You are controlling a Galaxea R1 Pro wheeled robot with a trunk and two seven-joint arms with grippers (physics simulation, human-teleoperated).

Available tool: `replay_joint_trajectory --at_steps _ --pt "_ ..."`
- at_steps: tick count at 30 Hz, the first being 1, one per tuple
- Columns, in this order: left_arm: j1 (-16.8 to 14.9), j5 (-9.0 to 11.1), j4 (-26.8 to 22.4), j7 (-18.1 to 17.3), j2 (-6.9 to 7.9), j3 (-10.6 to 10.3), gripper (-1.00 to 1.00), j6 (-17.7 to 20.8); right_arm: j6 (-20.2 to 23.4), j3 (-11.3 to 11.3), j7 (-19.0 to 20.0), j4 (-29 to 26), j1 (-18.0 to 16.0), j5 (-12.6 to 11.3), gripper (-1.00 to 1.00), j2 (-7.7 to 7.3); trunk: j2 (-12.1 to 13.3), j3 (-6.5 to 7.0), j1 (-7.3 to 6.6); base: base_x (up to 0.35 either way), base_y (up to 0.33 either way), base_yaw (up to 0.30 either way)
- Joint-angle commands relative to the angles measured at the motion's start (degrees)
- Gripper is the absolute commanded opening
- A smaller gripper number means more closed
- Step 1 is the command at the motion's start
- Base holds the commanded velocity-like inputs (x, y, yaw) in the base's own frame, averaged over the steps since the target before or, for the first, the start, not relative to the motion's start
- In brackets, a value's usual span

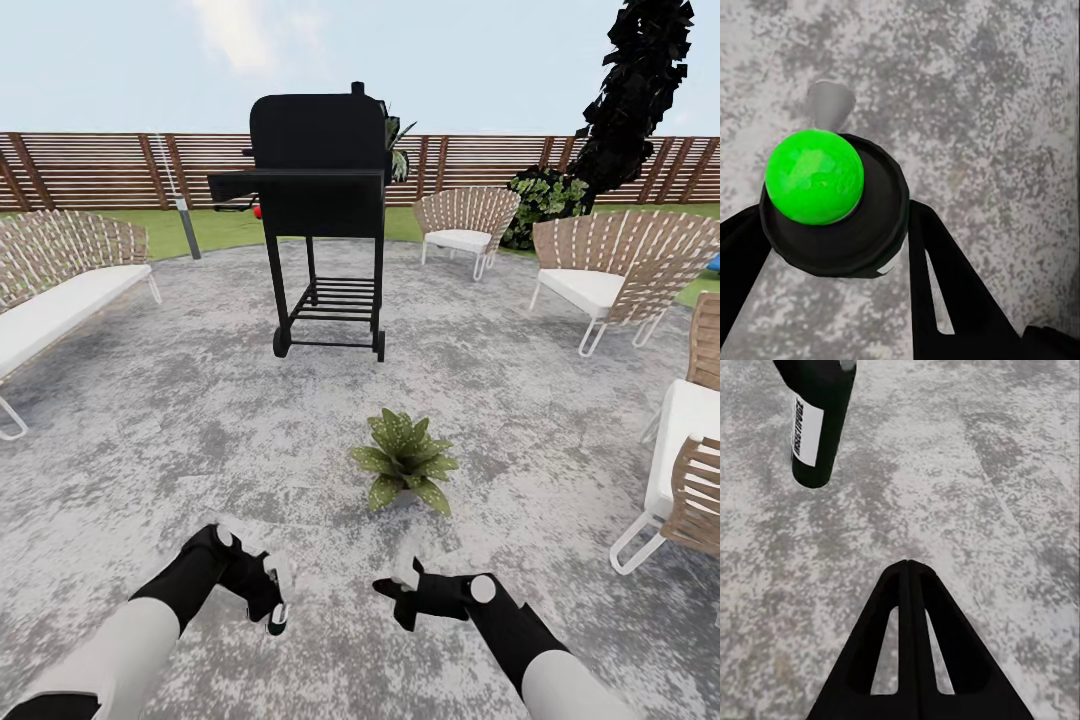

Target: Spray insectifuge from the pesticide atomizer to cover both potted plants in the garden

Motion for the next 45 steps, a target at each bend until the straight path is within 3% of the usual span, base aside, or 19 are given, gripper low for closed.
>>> replay_joint_trajectory --at_steps 1,5,14,19,29,33,45 --pt "0.02 -0.01 -0.10 -0.25 -0.19 -0.36 -1.00 0.00 -0.28 -0.07 0.02 -0.08 -0.02 0.51 -1.00 0.16 -0.02 -0.05 -0.01 0.000 0.000 0.000" --pt "0.12 0.08 -0.01 -0.11 -1.04 -3.27 -1.00 -2.33 -0.28 -0.07 0.14 -0.09 -0.02 0.51 -1.00 1.36 -0.02 -0.05 -0.01 0.000 0.000 0.000" --pt "0.16 -0.15 -0.06 0.38 -1.42 -3.82 -1.00 -2.80 -0.28 -0.07 0.21 -1.61 -0.02 0.51 -1.00 2.94 -0.02 -0.05 -0.01 0.000 0.000 0.000" --pt "0.16 -0.08 -0.17 1.05 -1.51 -5.73 -1.00 -5.14 -0.28 -0.07 0.16 -2.16 -0.02 0.51 -1.00 3.04 -0.02 -0.05 -0.01 0.000 0.000 0.000" --pt "0.15 -0.07 -0.18 2.06 -5.08 -6.07 -1.00 -5.49 -0.19 -0.07 0.04 -3.10 -0.08 0.40 -1.00 3.34 -0.02 -0.05 -0.01 0.000 0.000 0.000" --pt "0.11 0.28 -0.18 4.80 -5.55 -6.05 -1.00 -5.49 -0.19 -0.07 -0.05 -3.82 -0.10 0.34 -1.00 4.10 -0.02 -0.05 -0.01 0.000 0.000 0.000" --pt "0.16 0.82 -0.10 4.78 -6.64 -6.07 -1.00 -5.57 -0.19 -0.07 -0.06 -3.82 -0.09 0.42 -1.00 4.18 -0.02 -0.05 -0.01 0.000 0.000 0.000"
